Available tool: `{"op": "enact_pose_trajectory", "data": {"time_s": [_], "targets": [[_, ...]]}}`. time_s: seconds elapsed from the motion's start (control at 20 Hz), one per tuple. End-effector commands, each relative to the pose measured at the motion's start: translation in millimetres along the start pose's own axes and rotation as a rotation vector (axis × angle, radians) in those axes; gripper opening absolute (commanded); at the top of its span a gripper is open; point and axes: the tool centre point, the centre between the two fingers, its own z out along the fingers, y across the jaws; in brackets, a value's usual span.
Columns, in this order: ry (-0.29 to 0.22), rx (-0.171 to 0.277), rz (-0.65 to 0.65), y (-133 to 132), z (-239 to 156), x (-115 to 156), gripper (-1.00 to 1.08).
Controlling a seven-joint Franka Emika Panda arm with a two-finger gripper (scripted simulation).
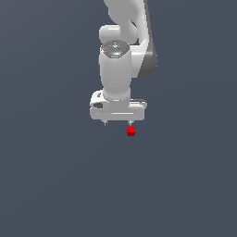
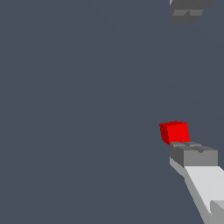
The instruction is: Pick up the red cube and move it to a goal position.
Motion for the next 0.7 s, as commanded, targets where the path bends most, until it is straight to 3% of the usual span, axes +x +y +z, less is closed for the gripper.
{"op": "enact_pose_trajectory", "data": {"time_s": [0.0,0.35,0.65], "targets": [[0.000,0.000,0.000,0,0,0,1.00],[-0.004,-0.001,-0.015,-6,15,-7,1.00],[-0.014,-0.004,-0.050,-21,51,-25,1.00]]}}
